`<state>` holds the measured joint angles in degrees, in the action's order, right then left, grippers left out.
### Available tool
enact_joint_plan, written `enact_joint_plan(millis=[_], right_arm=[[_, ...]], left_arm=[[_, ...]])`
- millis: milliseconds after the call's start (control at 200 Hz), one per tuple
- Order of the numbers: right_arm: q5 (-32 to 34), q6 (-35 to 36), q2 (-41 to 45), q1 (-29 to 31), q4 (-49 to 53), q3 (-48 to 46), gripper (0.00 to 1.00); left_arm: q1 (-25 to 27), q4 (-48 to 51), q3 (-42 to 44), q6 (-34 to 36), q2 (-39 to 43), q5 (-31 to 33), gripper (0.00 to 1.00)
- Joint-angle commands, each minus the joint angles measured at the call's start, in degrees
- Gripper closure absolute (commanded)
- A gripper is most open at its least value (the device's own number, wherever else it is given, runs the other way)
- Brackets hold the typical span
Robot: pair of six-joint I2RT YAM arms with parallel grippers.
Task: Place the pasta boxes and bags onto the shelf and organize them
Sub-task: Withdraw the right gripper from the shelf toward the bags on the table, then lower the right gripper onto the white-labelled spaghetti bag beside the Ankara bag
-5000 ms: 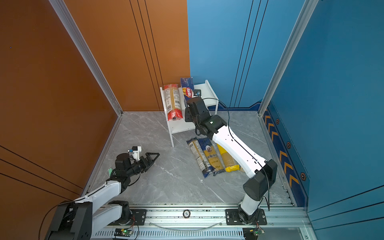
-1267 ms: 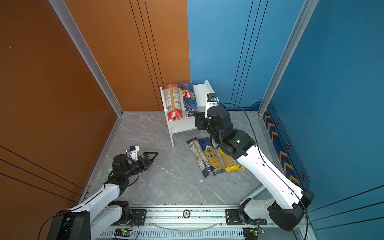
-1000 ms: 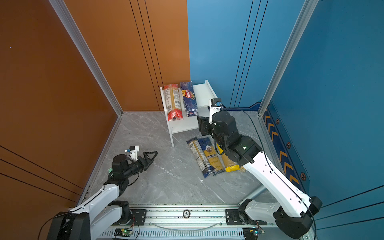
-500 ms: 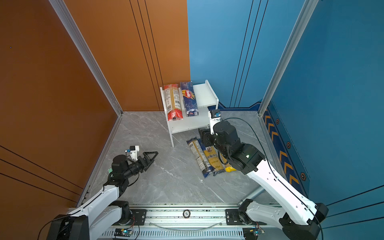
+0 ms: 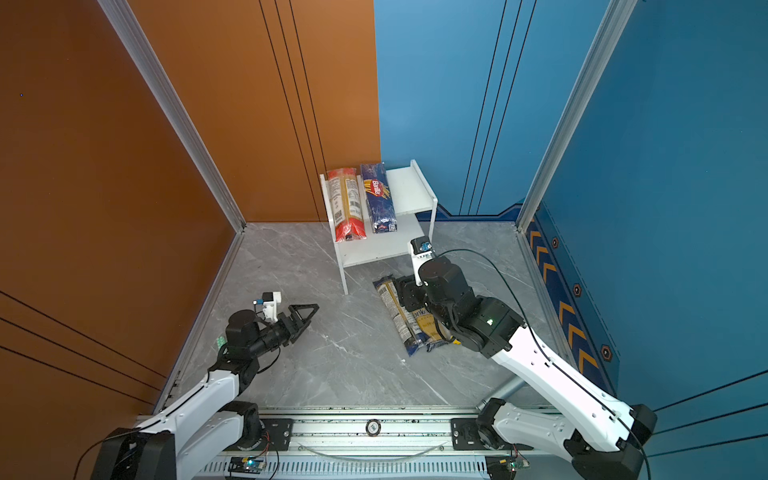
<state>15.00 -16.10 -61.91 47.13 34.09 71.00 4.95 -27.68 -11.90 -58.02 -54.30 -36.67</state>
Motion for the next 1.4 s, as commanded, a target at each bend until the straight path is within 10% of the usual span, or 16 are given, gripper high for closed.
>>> enact_joint_plan(millis=[0, 1397], right_arm=[[0.2, -1.3, 0.6, 1.0, 1.9, -2.6, 0.33], [-1.3, -7.1, -8.6, 0.3, -9.0, -23.0, 0.22]], left_arm=[[0.6, -0.9, 0.7, 0.2, 0.5, 1.1, 0.02], [1.2, -0.9, 0.9, 2.6, -3.6, 2.4, 0.02]])
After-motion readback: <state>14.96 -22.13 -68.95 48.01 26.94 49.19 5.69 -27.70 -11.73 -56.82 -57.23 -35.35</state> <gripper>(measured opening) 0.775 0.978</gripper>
